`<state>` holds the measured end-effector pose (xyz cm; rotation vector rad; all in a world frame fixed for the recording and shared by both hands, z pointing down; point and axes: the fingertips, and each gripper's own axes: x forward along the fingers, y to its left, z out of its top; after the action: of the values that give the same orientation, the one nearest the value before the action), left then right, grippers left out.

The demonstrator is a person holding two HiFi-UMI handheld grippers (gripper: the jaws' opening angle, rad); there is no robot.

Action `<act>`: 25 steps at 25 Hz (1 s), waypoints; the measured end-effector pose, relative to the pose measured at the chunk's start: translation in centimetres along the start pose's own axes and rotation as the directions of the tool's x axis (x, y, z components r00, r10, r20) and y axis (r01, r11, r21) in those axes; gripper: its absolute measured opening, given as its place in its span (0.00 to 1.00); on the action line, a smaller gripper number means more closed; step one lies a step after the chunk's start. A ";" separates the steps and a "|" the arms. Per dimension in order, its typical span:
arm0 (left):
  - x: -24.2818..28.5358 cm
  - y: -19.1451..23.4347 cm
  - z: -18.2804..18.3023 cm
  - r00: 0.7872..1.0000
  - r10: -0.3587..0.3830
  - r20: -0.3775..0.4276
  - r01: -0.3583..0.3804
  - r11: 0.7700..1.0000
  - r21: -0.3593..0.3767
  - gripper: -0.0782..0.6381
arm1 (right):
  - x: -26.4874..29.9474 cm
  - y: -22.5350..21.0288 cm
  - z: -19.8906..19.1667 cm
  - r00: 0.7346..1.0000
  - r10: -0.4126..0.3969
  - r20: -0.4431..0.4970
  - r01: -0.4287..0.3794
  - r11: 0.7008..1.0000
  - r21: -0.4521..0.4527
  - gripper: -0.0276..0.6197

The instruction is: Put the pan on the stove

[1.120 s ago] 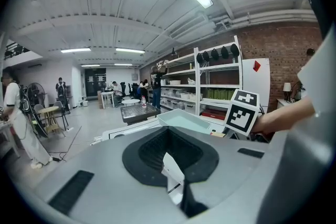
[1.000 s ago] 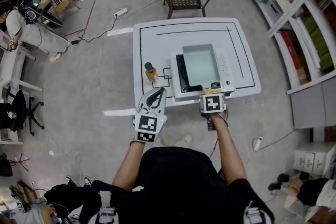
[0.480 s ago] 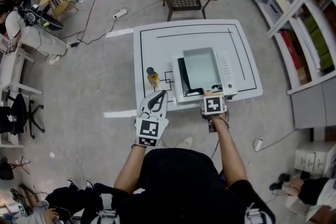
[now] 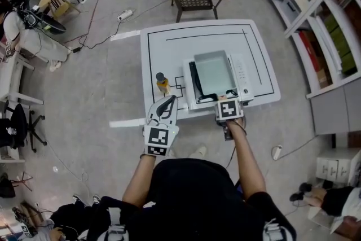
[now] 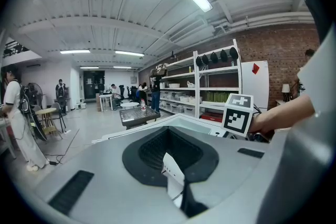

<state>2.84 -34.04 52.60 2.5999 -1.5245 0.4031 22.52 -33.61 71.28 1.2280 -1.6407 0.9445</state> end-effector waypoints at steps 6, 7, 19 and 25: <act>-0.1 0.1 0.0 1.000 -0.007 0.003 0.007 1.000 0.004 0.14 | -0.8 -0.7 1.4 0.996 0.007 0.086 -0.009 1.000 0.022 0.36; -0.2 0.1 0.1 1.000 -0.010 0.005 0.010 1.000 0.007 0.14 | -1.0 -0.6 1.5 0.995 0.011 0.104 -0.014 1.000 0.027 0.37; -0.7 -0.6 2.2 0.998 -0.053 0.034 0.051 0.997 0.053 0.14 | -6.9 -1.1 4.5 0.943 -0.034 0.331 0.032 0.999 0.011 0.40; -1.3 -0.9 4.2 0.995 -0.077 0.059 0.073 0.995 0.075 0.14 | -13.3 0.0 7.3 0.853 -0.038 0.520 0.045 0.999 -0.001 0.31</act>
<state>3.81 -33.43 48.31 2.7398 -1.4505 0.3816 23.14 -36.00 56.36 1.6009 -2.0191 0.5940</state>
